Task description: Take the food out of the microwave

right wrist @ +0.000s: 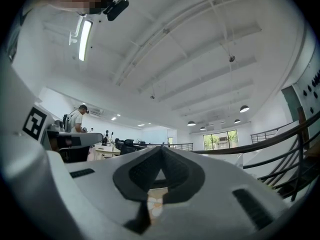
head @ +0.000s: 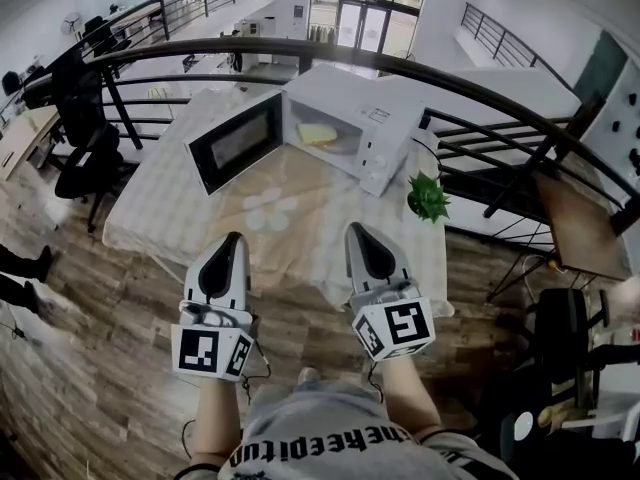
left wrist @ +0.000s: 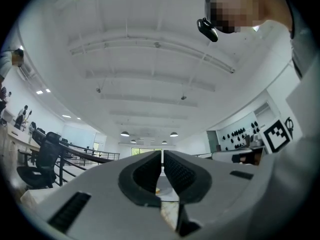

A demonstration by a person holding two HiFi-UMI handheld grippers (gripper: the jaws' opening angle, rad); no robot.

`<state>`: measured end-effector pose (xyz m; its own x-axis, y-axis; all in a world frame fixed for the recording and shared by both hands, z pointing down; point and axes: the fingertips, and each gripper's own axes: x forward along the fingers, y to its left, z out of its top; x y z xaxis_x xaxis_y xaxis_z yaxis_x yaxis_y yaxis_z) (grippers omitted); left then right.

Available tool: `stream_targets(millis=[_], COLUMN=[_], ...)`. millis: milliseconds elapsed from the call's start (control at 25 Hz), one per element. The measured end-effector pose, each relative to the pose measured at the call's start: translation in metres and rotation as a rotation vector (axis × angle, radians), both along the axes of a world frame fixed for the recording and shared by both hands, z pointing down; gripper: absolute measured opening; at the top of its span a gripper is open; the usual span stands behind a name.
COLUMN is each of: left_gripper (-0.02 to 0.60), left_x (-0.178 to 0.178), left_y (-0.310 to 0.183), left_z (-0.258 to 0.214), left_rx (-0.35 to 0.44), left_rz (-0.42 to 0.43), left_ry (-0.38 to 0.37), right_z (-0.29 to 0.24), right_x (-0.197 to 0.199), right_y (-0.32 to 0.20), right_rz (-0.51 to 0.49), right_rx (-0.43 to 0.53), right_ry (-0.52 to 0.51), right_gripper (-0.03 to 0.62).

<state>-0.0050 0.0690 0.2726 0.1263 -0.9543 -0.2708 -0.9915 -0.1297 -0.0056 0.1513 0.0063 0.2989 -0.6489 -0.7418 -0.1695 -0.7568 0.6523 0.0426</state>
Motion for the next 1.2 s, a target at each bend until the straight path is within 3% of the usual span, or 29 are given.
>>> stream_targets(millis=[200,640,1200], left_gripper=[0.015,0.015,0.015], left_x=[0.008,-0.011,-0.076], left_y=[-0.023,-0.076,-0.192], left_z=[0.007,0.015,0.019], left_rx=[-0.024,-0.043,-0.052], left_rz=[0.0,0.004,0.069], left_ry=[-0.016,-0.002,0.001], right_z=[0.005,0.016,0.022], right_x=[0.006,-0.01,-0.076], right_y=[-0.024,-0.077,-0.186], right_rz=[-0.005,0.01,0.062], right_rx=[-0.017,-0.046,-0.055], right_ry=[-0.017,-0.015,-0.008], right_gripper=[0.005,0.005,0.005])
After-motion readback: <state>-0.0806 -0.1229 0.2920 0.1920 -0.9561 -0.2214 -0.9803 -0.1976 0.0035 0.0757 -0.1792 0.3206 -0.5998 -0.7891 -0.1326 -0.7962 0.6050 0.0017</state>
